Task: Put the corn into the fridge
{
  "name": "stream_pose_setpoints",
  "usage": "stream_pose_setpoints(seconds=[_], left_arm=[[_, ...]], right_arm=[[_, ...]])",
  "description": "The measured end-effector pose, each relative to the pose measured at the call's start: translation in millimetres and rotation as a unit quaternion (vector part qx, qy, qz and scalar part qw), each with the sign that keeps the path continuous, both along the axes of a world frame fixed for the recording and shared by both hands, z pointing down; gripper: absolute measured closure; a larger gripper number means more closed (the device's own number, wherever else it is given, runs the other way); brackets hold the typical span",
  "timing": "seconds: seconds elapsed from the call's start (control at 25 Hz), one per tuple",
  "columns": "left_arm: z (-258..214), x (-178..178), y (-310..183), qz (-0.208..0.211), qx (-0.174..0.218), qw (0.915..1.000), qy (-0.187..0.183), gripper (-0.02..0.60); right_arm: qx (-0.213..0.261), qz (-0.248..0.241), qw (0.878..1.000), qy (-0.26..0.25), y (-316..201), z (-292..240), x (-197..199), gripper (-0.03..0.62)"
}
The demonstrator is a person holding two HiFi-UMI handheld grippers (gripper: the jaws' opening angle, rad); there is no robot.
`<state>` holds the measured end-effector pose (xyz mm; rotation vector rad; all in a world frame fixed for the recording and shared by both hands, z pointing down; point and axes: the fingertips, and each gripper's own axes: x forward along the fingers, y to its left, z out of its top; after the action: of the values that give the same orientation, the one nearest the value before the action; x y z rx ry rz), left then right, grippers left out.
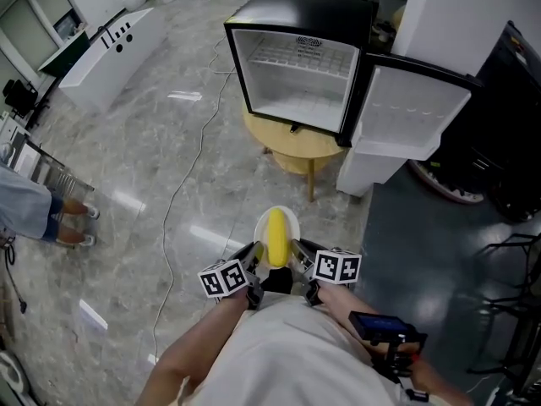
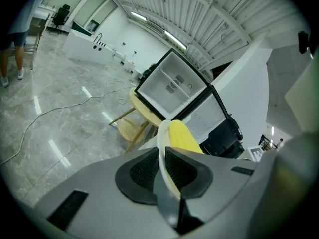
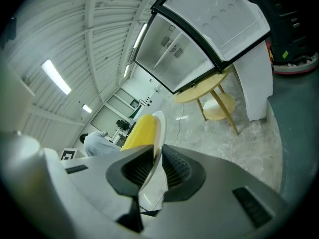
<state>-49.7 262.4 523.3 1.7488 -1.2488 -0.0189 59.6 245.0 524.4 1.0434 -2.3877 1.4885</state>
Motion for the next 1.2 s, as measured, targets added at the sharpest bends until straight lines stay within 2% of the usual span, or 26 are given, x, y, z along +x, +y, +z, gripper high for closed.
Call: stream_pose_setpoints(seconds=[0.32,0.72,1.2], left_arm=[[-2,9,-38,0.021,-0.003,0.9998,0.0,0.532],[2,36,-94,0.063,-0.008,0.998,0.005,0.532],[6,31,-156,0.078,-0.012,0.9969,0.004,0.532]], right_arm=[[0.001,0.013,1.0,0.001,-33,-6,8,0.537],[-0.011,0.057,0.998,0.011,-79,1,36,0.537],[-0.013,0.067,0.998,0.013,-138,4,30,0.537]])
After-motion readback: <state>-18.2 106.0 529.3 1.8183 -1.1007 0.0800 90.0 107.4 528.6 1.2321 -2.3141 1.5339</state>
